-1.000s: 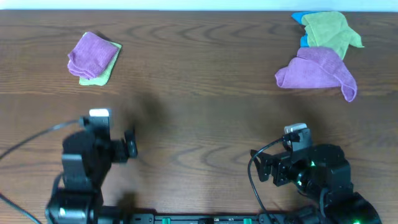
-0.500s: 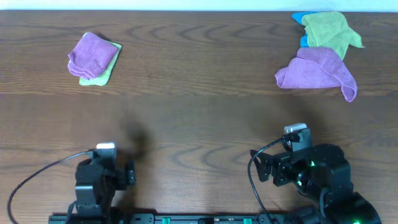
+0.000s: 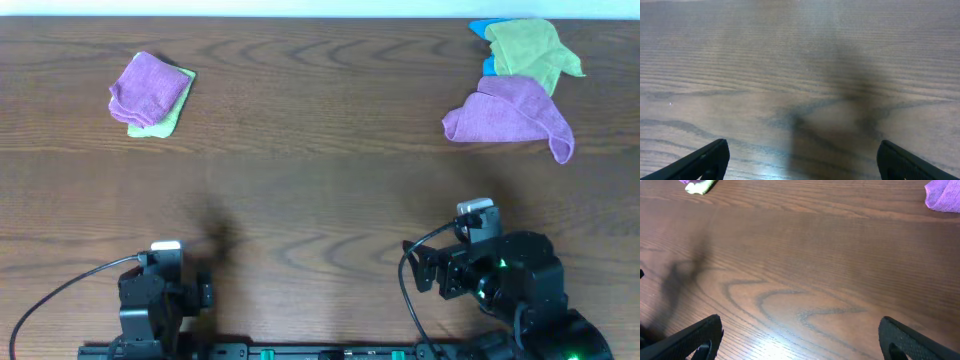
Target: Fold the cloth
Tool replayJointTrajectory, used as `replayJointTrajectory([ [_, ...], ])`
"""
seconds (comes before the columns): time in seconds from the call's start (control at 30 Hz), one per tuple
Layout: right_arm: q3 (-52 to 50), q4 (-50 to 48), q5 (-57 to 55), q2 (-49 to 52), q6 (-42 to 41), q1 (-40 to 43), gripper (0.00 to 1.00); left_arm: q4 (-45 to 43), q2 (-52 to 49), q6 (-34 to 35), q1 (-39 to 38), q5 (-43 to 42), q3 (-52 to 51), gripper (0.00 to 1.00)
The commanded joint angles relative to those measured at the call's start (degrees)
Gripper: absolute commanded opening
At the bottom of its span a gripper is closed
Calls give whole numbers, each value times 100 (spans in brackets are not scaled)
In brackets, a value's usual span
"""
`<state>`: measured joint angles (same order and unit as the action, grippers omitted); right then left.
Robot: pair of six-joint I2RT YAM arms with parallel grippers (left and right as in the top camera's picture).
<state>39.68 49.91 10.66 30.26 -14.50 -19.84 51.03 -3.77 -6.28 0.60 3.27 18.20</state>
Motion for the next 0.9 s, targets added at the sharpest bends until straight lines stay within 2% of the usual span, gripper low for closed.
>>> replayJointTrajectory([
  [0.0, 4, 7, -15, -31, -48, 42, 99, 28, 129, -98, 22, 76, -46, 95],
  [0.37, 4, 7, -15, -31, -48, 42, 99, -44, 358, 780, 7, 74, -546, 95],
  [0.87, 4, 4, -15, -31, -48, 42, 99, -68, 356, 772, 9, 76, -573, 95],
])
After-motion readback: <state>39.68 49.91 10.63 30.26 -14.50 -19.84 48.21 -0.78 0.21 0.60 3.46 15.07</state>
